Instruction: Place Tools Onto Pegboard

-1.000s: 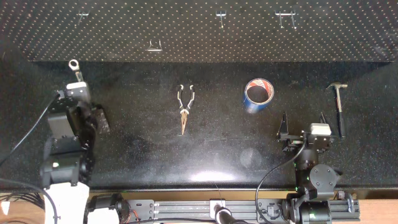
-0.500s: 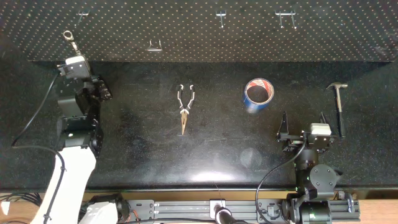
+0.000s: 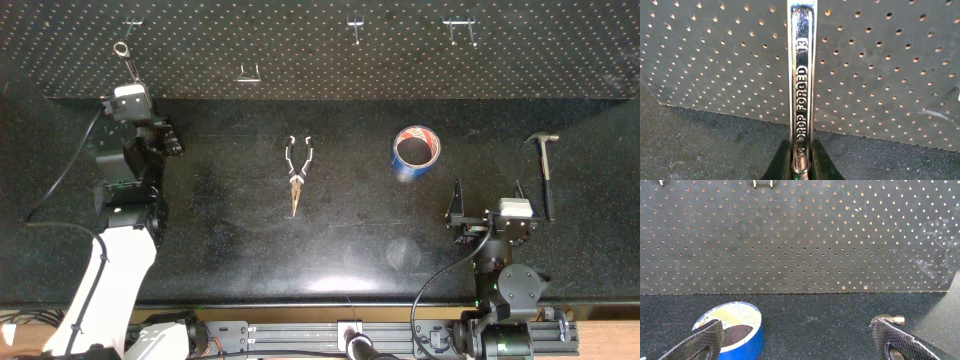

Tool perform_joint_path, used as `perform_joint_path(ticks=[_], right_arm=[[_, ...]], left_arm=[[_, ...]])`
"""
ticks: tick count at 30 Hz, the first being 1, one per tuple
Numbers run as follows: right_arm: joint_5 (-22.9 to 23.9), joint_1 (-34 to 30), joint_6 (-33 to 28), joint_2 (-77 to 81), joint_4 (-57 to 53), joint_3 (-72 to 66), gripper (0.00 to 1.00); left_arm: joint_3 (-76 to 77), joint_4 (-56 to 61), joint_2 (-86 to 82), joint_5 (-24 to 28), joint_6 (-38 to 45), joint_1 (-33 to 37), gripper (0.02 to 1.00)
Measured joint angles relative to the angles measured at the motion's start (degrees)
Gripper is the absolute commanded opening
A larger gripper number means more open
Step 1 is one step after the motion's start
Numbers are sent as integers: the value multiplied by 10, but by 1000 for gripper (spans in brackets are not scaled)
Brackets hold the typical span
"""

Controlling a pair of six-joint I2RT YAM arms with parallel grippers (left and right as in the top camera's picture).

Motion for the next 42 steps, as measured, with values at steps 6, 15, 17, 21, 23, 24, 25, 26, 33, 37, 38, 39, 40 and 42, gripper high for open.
perform_joint_path(ticks=[6,15,17,21,23,24,25,26,33,37,38,39,40,42], right_arm=[[0,0,0,0,0,0,976],[0,0,0,0,0,0,976],[0,0,0,0,0,0,976],[0,0,0,0,0,0,976],[0,0,0,0,0,0,976],[0,0,0,0,0,0,976],[0,0,0,0,0,0,976],[0,0,0,0,0,0,976],[0,0,0,0,0,0,976],[0,0,0,0,0,0,976],[0,0,0,0,0,0,974],[0,0,0,0,0,0,978],[0,0,0,0,0,0,976],[0,0,0,0,0,0,976]], left_arm=[[3,-1,31,-13,4,0,29],[13,27,32,-20,4,0,29],[14,31,40,-20,4,0,29],[29,34,68,-20,4,0,29],[41,36,83,-20,4,0,27],[43,36,83,-20,4,0,29],[45,37,84,-20,4,0,29],[45,38,87,-20,4,0,29],[48,47,119,-20,5,0,579],[50,48,124,-26,5,0,993],[50,44,124,-30,0,1,993],[53,32,124,-32,-13,4,993],[59,-2,125,-34,-36,13,993],[93,-146,125,-26,-63,17,993]])
